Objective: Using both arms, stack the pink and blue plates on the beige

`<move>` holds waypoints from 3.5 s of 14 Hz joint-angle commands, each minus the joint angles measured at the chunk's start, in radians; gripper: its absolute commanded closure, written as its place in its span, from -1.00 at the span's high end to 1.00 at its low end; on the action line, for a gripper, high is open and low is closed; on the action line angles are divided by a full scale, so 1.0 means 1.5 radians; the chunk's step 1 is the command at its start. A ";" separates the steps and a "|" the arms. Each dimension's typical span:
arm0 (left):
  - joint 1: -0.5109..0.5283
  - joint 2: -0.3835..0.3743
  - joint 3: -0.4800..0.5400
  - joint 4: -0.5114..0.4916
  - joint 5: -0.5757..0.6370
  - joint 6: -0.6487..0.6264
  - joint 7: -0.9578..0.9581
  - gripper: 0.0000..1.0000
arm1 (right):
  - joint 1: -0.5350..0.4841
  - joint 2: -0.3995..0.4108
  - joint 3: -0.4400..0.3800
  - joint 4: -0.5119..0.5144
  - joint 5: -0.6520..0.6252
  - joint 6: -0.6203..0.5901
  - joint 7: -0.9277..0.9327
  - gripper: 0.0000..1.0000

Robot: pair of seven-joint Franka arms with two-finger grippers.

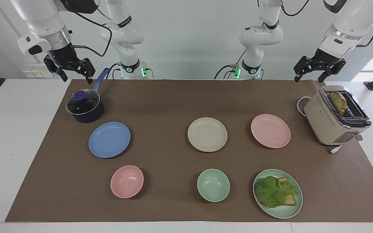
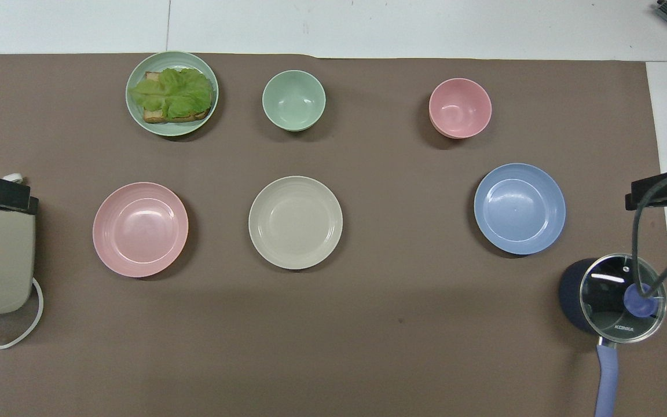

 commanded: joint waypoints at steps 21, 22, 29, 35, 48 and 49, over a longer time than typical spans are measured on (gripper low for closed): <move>-0.006 -0.021 0.002 -0.021 0.011 0.003 -0.002 1.00 | -0.005 -0.017 0.003 -0.021 0.003 0.010 0.007 1.00; -0.006 -0.021 0.003 -0.021 0.012 0.003 -0.001 1.00 | -0.005 -0.017 0.003 -0.021 0.003 0.009 0.006 1.00; -0.003 -0.026 0.003 -0.043 0.011 0.020 -0.001 1.00 | -0.006 -0.018 0.001 -0.021 0.003 0.006 0.004 1.00; -0.002 -0.030 0.002 -0.079 0.011 0.052 -0.001 1.00 | -0.006 -0.019 0.001 -0.022 0.003 0.006 0.004 1.00; 0.032 -0.025 0.007 -0.246 0.011 0.249 0.006 1.00 | -0.006 -0.019 0.001 -0.022 0.003 0.006 0.004 1.00; 0.041 -0.020 0.007 -0.260 0.011 0.270 0.023 1.00 | -0.007 -0.019 0.000 -0.022 0.003 0.006 0.004 1.00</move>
